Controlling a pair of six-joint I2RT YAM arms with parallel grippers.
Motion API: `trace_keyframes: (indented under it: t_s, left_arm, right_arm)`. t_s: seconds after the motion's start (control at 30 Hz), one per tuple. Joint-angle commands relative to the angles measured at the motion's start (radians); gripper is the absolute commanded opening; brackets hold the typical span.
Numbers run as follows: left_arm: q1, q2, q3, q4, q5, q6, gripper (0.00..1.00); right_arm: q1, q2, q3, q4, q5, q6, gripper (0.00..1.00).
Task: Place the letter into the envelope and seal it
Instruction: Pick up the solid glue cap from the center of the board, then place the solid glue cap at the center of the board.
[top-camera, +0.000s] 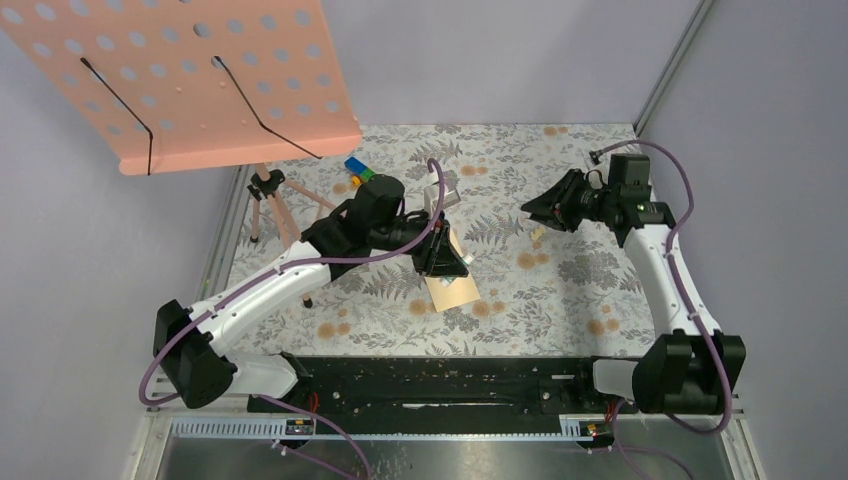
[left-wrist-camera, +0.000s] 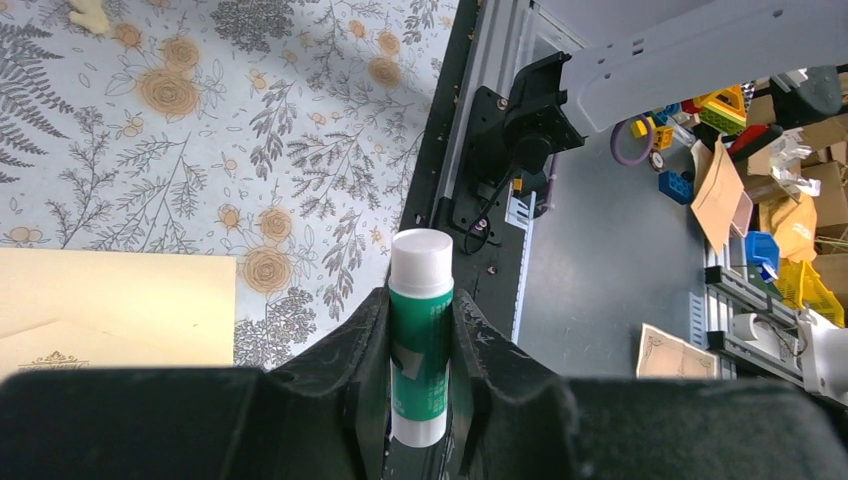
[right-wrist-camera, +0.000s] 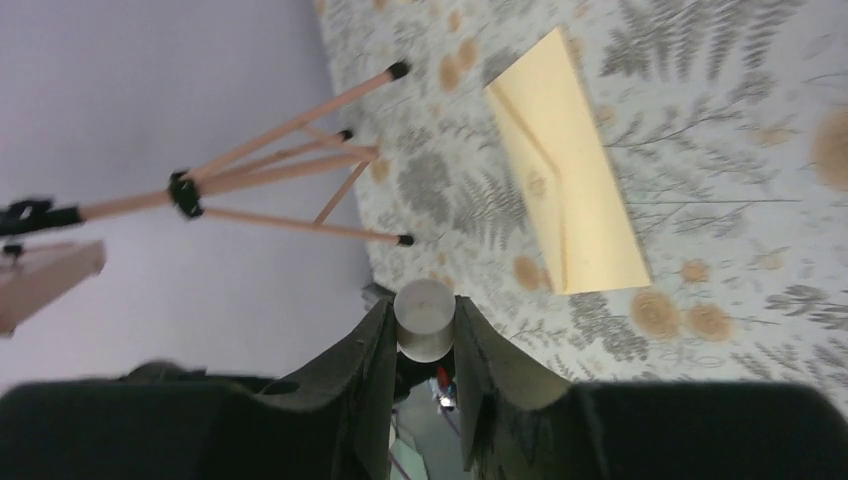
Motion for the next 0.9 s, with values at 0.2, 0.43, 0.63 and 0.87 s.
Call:
trace_keyframes:
  t_s: [0.2,0.43,0.63,0.87]
  left_arm:
    - [0.018,-0.006,0.065,0.026,0.086,-0.026,0.00]
    - [0.035,-0.017,0.067,0.044,0.076,-0.064,0.00]
    - [0.036,-0.001,0.054,0.272,-0.014,-0.373,0.00]
    - [0.035,-0.031,-0.026,0.577,-0.011,-0.562,0.00]
  right_arm:
    - [0.014,-0.170,-0.232,0.787,-0.462,0.529,0.18]
    - [0.045,-0.134,-0.290,1.270,-0.487,0.913,0.19]
    - [0.175,-0.133,-0.202,1.066,-0.418,0.796,0.22]
    - [0.220,-0.047,-0.261,1.448,-0.367,1.146,0.21]
